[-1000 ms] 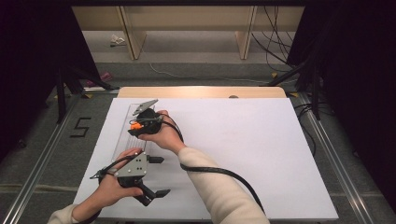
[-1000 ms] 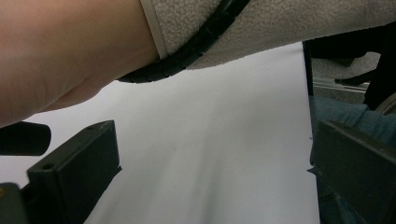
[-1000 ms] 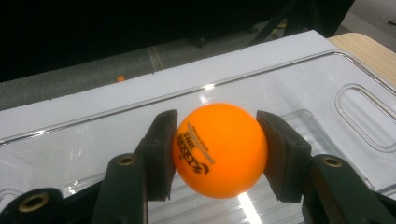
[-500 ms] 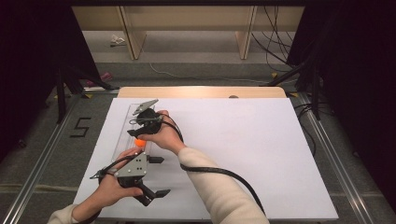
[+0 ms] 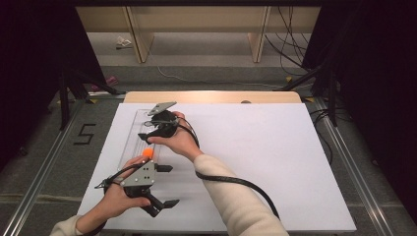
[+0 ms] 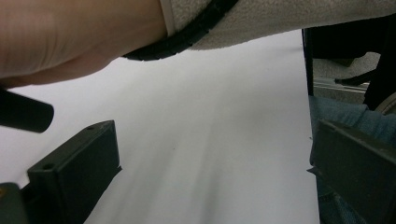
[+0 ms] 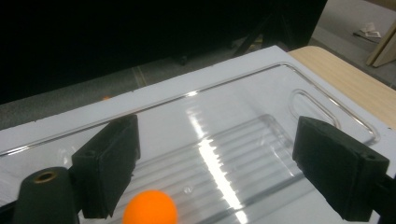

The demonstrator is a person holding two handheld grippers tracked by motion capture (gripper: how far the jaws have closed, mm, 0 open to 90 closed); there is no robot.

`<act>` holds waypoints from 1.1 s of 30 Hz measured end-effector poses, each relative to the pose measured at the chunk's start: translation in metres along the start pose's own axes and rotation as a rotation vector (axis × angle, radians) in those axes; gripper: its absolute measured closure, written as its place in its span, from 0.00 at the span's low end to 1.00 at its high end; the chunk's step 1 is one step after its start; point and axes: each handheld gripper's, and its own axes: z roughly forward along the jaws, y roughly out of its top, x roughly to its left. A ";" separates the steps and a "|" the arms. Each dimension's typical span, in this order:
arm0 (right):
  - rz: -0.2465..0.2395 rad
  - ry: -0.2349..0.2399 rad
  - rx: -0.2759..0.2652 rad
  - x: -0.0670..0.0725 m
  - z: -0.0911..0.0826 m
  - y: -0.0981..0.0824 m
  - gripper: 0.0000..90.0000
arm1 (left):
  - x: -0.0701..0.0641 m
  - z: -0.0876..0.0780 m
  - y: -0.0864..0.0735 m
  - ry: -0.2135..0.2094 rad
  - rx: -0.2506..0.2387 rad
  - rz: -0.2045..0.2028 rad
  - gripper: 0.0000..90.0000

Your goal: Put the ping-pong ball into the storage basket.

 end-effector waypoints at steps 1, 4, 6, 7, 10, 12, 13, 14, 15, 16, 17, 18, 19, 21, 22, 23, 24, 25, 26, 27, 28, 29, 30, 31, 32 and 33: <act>0.003 -0.005 -0.001 -0.001 -0.003 -0.001 0.18 | 0.000 0.000 0.000 0.000 0.000 0.000 0.01; 0.011 -0.014 -0.006 -0.005 -0.010 -0.004 0.18 | 0.000 0.000 0.000 0.001 0.001 0.000 0.01; 0.016 -0.023 -0.010 -0.007 -0.015 -0.006 0.18 | 0.000 0.000 0.000 0.001 0.000 -0.001 0.01; 0.019 -0.027 -0.012 -0.008 -0.017 -0.007 0.18 | 0.000 0.000 0.000 0.002 -0.001 -0.002 0.01; 0.022 -0.037 -0.012 -0.012 -0.025 -0.010 0.18 | 0.000 0.000 0.000 0.002 0.000 -0.001 0.01; 0.023 -0.045 -0.015 -0.014 -0.030 -0.012 0.18 | 0.000 0.000 0.000 0.002 0.001 -0.001 0.01; 0.027 -0.047 -0.016 -0.015 -0.033 -0.013 0.18 | 0.000 0.000 0.000 0.002 0.000 -0.002 0.01; 0.026 -0.051 -0.018 -0.016 -0.035 -0.014 0.18 | 0.000 0.000 0.000 0.004 -0.001 -0.002 0.01; 0.028 -0.055 -0.020 -0.017 -0.038 -0.015 0.18 | 0.000 0.000 0.000 0.004 -0.001 -0.003 0.01; 0.033 -0.056 -0.021 -0.018 -0.041 -0.016 0.18 | 0.000 0.000 0.000 0.004 -0.001 -0.003 0.01; 0.031 -0.060 -0.020 -0.019 -0.044 -0.017 0.18 | 0.000 0.000 0.000 0.003 0.000 -0.002 0.01; 0.030 -0.062 -0.018 -0.020 -0.047 -0.018 0.18 | 0.000 0.000 0.000 0.004 0.000 -0.002 0.01; 0.033 -0.068 -0.022 -0.021 -0.049 -0.019 0.18 | 0.000 0.000 0.000 0.004 0.000 -0.003 0.01; 0.036 -0.074 -0.025 -0.023 -0.055 -0.021 0.18 | 0.000 0.000 0.000 0.004 0.001 -0.002 0.01; 0.039 -0.080 -0.024 -0.024 -0.057 -0.022 0.18 | 0.000 0.000 0.000 0.004 0.002 -0.003 0.01; 0.039 -0.083 -0.023 -0.025 -0.060 -0.024 0.18 | 0.000 0.000 0.000 0.005 0.002 -0.003 0.01; 0.041 -0.087 -0.023 -0.026 -0.063 -0.025 0.18 | 0.000 0.000 0.000 0.005 0.001 -0.004 0.01; 0.046 -0.091 -0.022 -0.027 -0.065 -0.026 0.18 | 0.000 0.000 0.000 0.005 0.002 -0.004 0.01; 0.048 -0.095 -0.024 -0.028 -0.067 -0.027 0.18 | 0.000 0.000 0.000 0.005 0.002 -0.003 0.01; 0.048 -0.098 -0.023 -0.029 -0.070 -0.028 0.18 | 0.000 0.000 0.000 0.005 0.002 -0.003 0.01; 0.050 -0.102 -0.024 -0.030 -0.072 -0.030 0.18 | 0.000 0.000 0.000 0.005 0.002 -0.003 0.01; 0.051 -0.104 -0.023 -0.031 -0.075 -0.031 0.18 | 0.000 0.000 0.000 0.005 0.002 -0.004 0.01; 0.054 -0.108 -0.023 -0.031 -0.077 -0.032 0.18 | 0.000 0.000 0.000 0.005 0.002 -0.003 0.01; 0.054 -0.110 -0.026 -0.032 -0.079 -0.033 0.18 | 0.000 0.000 0.000 0.005 0.003 -0.003 0.01; 0.053 -0.110 -0.025 -0.032 -0.081 -0.034 0.18 | 0.001 0.000 0.000 0.005 0.006 0.002 0.01; 0.054 -0.113 -0.025 -0.033 -0.083 -0.036 0.18 | 0.001 0.000 0.000 0.006 0.006 -0.001 0.01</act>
